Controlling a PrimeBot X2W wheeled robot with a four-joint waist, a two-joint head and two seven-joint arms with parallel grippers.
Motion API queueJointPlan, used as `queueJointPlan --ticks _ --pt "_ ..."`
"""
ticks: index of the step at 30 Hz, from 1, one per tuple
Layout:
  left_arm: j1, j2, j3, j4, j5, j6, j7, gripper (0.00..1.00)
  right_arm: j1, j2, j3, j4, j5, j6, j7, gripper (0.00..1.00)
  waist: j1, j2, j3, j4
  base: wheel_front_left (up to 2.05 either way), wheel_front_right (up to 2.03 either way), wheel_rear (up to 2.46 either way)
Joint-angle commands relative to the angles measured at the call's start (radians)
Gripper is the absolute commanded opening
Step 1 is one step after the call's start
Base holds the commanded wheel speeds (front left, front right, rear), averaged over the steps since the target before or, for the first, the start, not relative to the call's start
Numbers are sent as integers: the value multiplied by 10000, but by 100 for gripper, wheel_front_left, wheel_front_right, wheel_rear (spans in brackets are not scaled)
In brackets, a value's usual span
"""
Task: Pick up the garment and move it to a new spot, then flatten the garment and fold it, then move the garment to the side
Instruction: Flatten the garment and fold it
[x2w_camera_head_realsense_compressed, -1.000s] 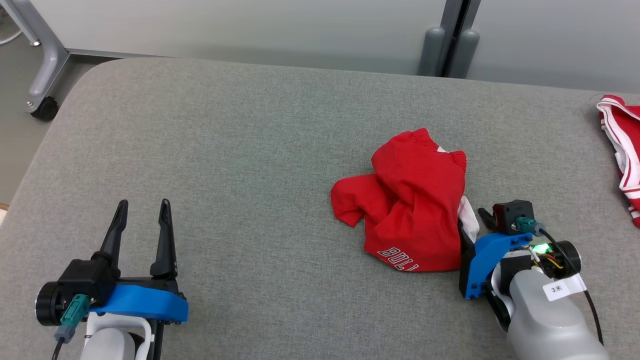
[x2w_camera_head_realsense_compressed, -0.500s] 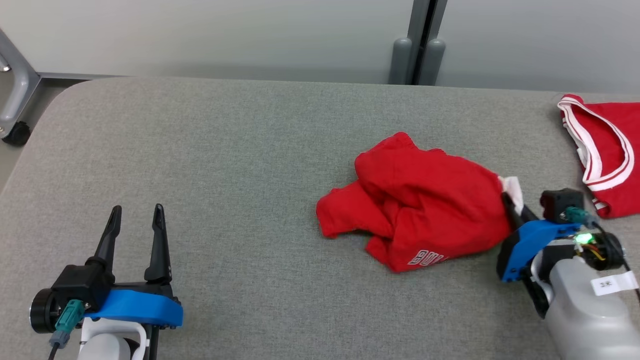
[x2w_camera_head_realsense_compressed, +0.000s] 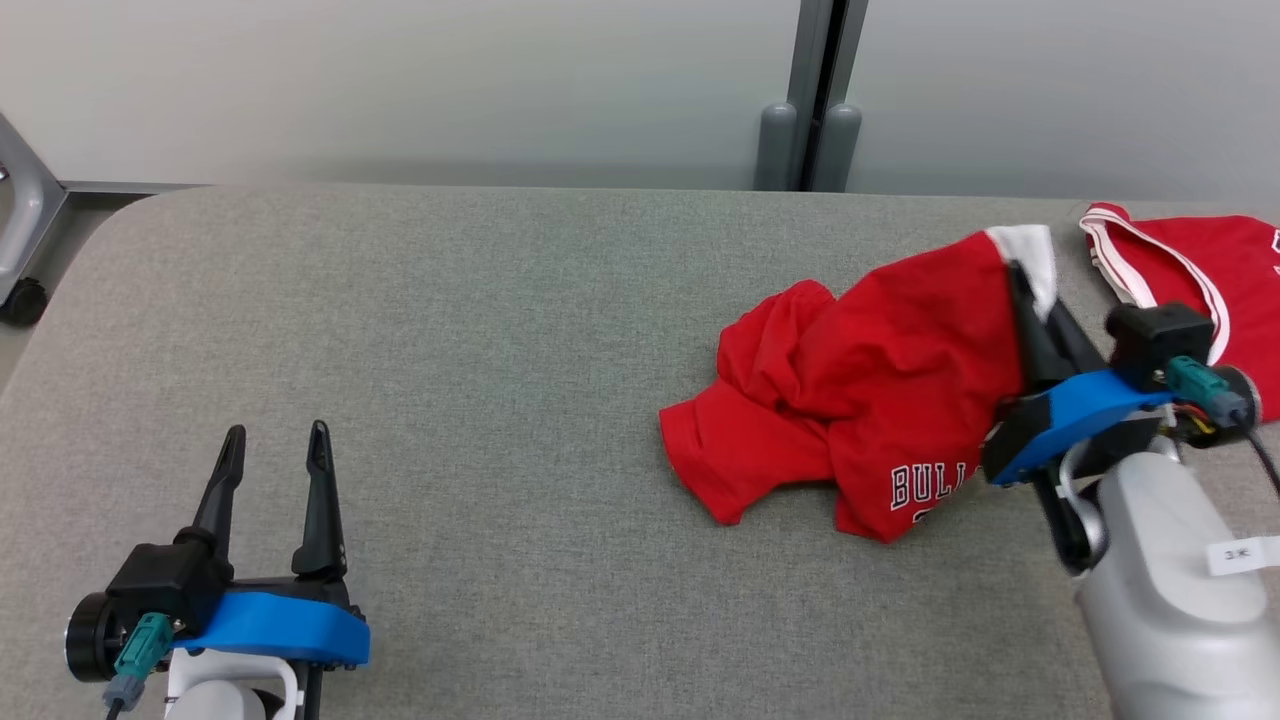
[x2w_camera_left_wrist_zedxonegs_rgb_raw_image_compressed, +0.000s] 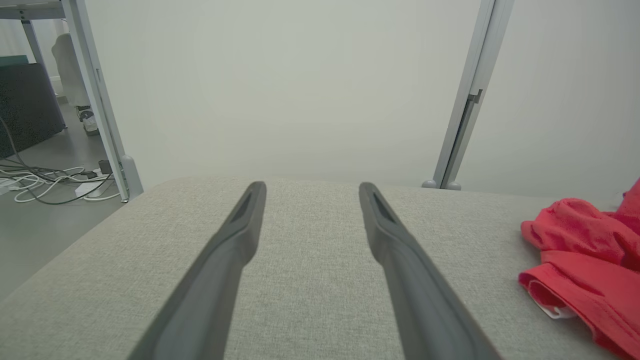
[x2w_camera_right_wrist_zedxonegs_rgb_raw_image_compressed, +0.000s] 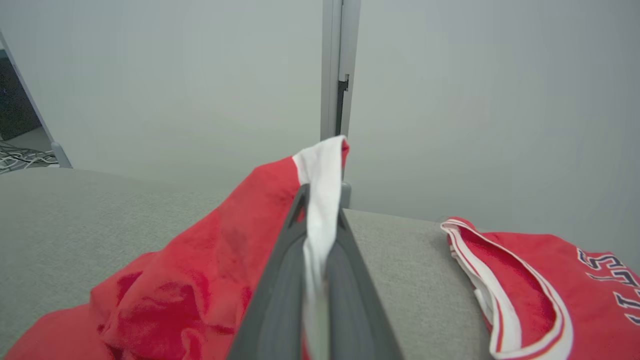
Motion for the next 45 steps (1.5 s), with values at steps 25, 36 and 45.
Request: queueJointPlan --ticks 25,36,45 --pt "-96 -209 -23 175 -4 -111 -45 100 1155 1299 8117 -1621 3126 1 459 55 0 0 23 1101 0 0 0" --pt "173 -236 164 212 105 -111 -45 100 594 1298 7541 -1182 2846 1 23 100 0 0 -341 598 0 0 0" --pt "368 -205 261 79 159 -116 -46 100 642 459 5165 -1363 1655 1 -15 100 0 0 -496 383 0 0 0"
